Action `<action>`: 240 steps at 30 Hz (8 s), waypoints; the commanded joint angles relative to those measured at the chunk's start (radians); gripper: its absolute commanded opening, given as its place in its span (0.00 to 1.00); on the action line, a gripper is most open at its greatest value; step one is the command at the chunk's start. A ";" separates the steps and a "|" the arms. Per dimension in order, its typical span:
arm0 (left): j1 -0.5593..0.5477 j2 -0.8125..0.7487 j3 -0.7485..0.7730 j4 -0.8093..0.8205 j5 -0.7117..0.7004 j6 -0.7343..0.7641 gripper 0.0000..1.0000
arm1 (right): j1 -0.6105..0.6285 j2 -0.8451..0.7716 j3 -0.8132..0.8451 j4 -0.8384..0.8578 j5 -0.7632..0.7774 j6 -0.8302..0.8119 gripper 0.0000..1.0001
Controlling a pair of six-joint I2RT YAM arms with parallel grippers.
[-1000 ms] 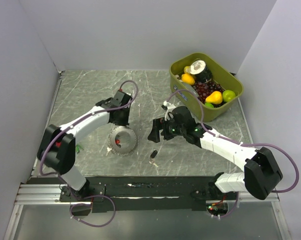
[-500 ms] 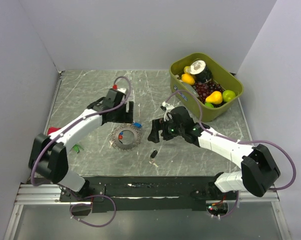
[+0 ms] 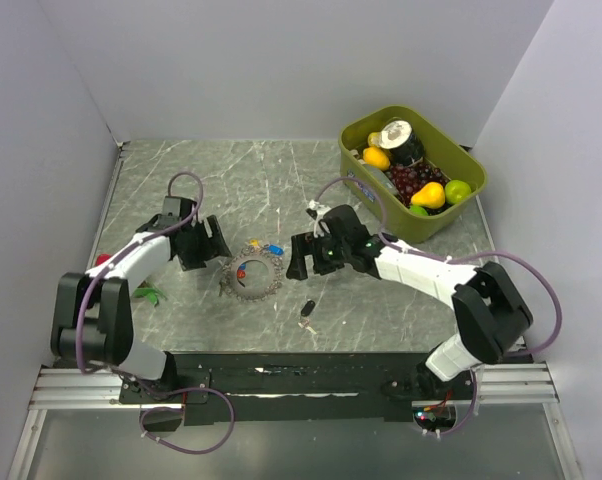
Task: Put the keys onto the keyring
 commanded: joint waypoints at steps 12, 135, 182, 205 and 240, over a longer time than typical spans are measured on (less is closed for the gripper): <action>-0.225 0.275 0.205 -0.093 -0.328 -0.032 0.83 | 0.009 0.100 0.126 -0.052 -0.001 -0.051 0.99; -0.182 -0.031 0.050 -0.014 0.032 -0.052 0.69 | 0.044 0.077 0.190 -0.127 0.005 -0.015 0.74; -0.278 -0.067 -0.007 0.020 -0.036 -0.035 0.49 | 0.070 0.192 0.255 -0.176 -0.002 0.068 0.50; -0.374 0.095 -0.001 0.088 -0.083 -0.055 0.26 | 0.018 0.091 0.155 -0.175 0.019 0.050 0.51; -0.375 0.082 0.004 0.071 -0.102 -0.057 0.30 | 0.018 0.106 0.156 -0.173 0.001 0.038 0.51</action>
